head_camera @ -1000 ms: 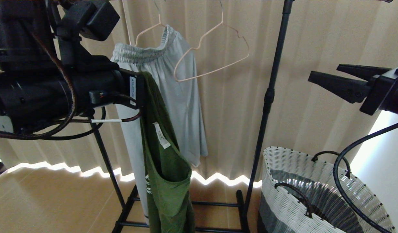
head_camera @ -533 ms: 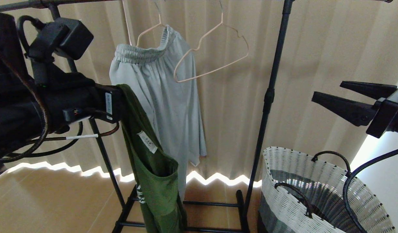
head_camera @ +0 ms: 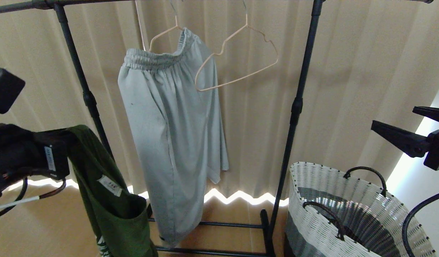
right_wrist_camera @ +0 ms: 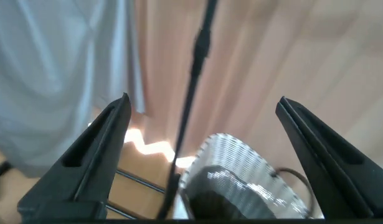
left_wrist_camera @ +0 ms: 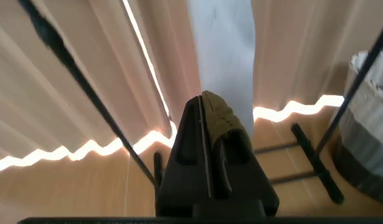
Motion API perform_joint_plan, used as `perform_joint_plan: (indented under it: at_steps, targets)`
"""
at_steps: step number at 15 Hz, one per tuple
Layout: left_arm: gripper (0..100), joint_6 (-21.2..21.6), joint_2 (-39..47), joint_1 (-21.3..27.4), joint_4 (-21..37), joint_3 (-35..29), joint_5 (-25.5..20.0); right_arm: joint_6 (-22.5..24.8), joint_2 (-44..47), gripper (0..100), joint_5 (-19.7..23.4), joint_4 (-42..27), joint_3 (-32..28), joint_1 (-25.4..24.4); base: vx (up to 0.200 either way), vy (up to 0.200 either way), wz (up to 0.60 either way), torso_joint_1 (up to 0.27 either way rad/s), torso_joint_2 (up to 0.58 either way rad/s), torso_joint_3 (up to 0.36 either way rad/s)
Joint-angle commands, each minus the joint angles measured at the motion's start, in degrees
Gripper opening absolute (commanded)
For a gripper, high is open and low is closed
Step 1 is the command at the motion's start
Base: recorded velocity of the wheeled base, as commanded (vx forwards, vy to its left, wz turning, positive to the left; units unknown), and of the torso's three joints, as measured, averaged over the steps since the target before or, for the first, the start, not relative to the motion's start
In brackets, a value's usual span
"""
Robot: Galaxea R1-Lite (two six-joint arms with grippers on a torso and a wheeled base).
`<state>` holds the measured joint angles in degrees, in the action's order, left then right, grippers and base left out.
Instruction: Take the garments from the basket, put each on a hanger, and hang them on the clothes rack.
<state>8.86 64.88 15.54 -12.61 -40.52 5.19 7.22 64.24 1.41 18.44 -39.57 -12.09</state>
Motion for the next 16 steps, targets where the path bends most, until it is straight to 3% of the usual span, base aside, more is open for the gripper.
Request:
perform_joint_plan:
  at_steps: [1,2,3,7,11,16]
  targets:
    - [0,-0.16,-6.17,-2.71,-0.75,6.24,-3.26,0.78,-1.14,100,-0.71,0.19,1.34,0.4,0.0,0.0,0.0,0.0,0.0,0.0]
    - [0,-1.74,-9.6,-3.68,-4.45,12.75,-8.8,3.24,-2.19,100,-2.03,1.33,3.27,1.19,0.0,0.0,0.0,0.0,0.0,0.0]
    - [0,-2.45,-10.65,-5.26,-6.64,14.68,-10.64,4.12,-2.63,100,-2.12,3.18,4.33,1.63,0.0,0.0,0.0,0.0,0.0,0.0]
    - [0,-5.08,-9.86,-7.54,-8.84,15.82,-12.4,8.08,-1.84,100,-1.85,6.43,6.35,6.12,0.0,0.0,0.0,0.0,0.0,0.0]
    - [0,-5.26,-9.86,-7.72,-13.15,15.82,-12.4,8.52,-0.35,100,-1.77,6.43,5.82,7.35,0.0,0.0,0.0,0.0,0.0,0.0]
    - [0,-5.17,-8.89,-7.72,-14.03,15.38,-12.31,8.69,0.62,100,-1.94,6.34,6.26,9.54,0.0,0.0,0.0,0.0,0.0,0.0]
